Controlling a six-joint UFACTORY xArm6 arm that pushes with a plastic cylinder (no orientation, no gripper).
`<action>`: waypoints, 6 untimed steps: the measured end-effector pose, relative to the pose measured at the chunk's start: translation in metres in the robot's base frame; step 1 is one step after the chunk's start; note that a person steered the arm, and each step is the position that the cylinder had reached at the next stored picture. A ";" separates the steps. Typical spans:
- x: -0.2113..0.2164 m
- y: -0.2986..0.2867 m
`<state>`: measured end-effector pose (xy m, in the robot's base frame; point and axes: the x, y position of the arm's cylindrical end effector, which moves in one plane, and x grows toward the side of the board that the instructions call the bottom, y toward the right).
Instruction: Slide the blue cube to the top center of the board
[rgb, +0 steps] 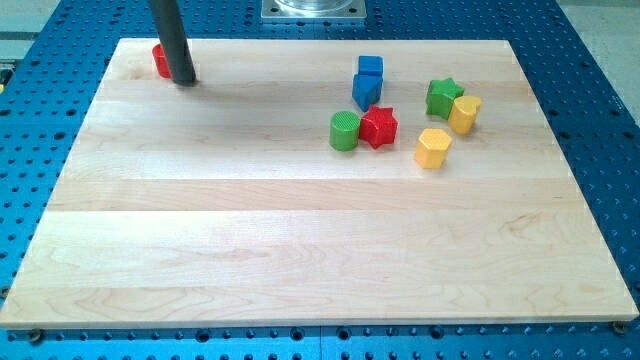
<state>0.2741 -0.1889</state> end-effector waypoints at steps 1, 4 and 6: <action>-0.003 -0.002; -0.012 0.114; -0.030 0.218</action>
<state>0.2443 0.0293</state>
